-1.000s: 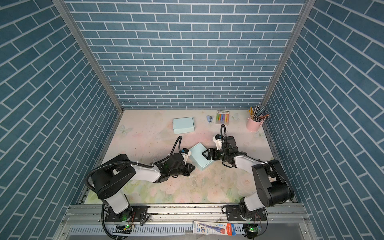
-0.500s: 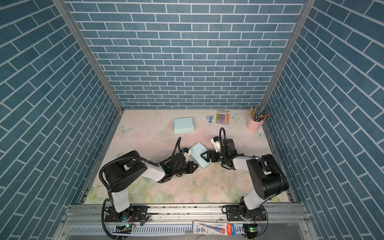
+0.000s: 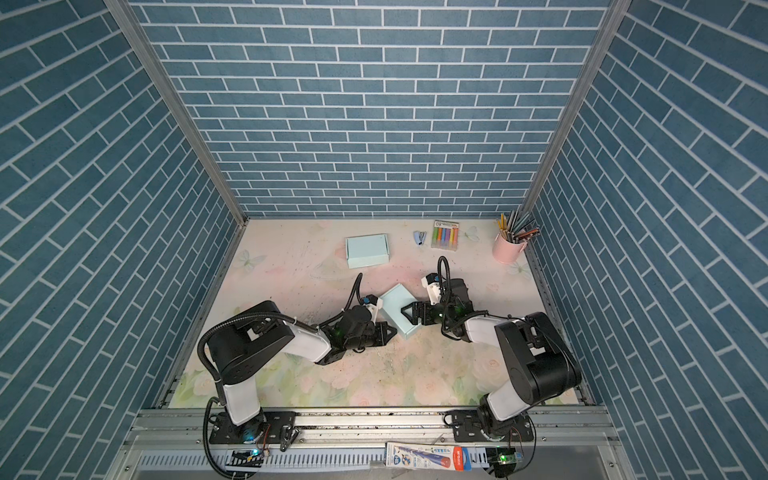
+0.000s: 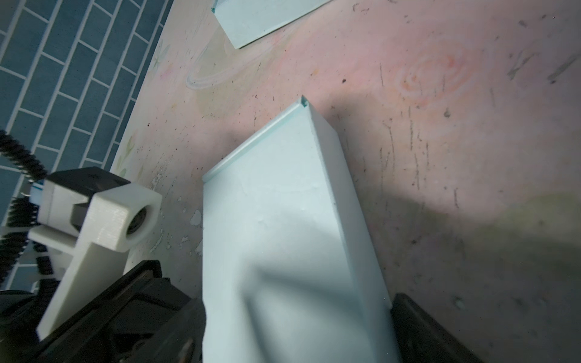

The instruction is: Fold the paper box

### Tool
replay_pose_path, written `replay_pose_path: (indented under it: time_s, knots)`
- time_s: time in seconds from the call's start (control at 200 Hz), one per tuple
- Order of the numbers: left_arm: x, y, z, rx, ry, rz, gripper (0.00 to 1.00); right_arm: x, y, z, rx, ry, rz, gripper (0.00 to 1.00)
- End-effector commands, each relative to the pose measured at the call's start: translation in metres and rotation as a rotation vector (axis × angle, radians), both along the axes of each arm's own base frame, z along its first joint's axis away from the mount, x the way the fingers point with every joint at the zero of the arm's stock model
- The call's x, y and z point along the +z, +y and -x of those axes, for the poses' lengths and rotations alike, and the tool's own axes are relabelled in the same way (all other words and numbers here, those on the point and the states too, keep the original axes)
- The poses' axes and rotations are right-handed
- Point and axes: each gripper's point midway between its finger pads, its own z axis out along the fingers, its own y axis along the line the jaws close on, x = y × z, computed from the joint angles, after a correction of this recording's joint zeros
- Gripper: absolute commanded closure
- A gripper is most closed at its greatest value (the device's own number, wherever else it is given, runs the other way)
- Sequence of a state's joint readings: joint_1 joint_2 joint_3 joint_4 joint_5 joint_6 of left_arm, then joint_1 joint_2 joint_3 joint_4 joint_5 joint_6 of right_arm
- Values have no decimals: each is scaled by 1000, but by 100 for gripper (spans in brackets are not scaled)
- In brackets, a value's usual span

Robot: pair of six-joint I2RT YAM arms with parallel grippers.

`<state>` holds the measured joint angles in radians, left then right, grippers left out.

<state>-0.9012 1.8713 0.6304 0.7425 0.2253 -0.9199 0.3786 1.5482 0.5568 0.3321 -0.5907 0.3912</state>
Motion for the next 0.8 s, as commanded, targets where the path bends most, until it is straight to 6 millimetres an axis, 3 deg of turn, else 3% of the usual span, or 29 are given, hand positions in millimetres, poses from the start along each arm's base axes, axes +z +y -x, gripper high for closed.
replay_pose_path:
  time_s: [0.0,0.05,0.15,0.27,0.425,0.545,0.695,0.795]
  knots:
    - [-18,23,11,23,26,-47,100,2,3,1,59,58,1,6]
    - [-15,28,16,17,26,-46,100,4,-2,-9,34,48,18,5]
    - [1,33,21,-22,-7,-60,82,13,-10,-19,-7,17,41,4]
    - [27,42,14,-46,-57,-69,72,30,-23,-13,-58,-21,89,3]
    - [62,58,-26,-27,-144,-63,55,46,-49,17,-135,-51,135,3]
    - [89,58,-64,-21,-211,-43,44,50,-54,45,-162,-24,71,2]
    - [85,51,-111,-23,-203,-7,39,40,-47,75,-154,60,-66,4]
    - [81,38,-126,-50,-206,5,39,32,-42,85,-151,91,-134,4]
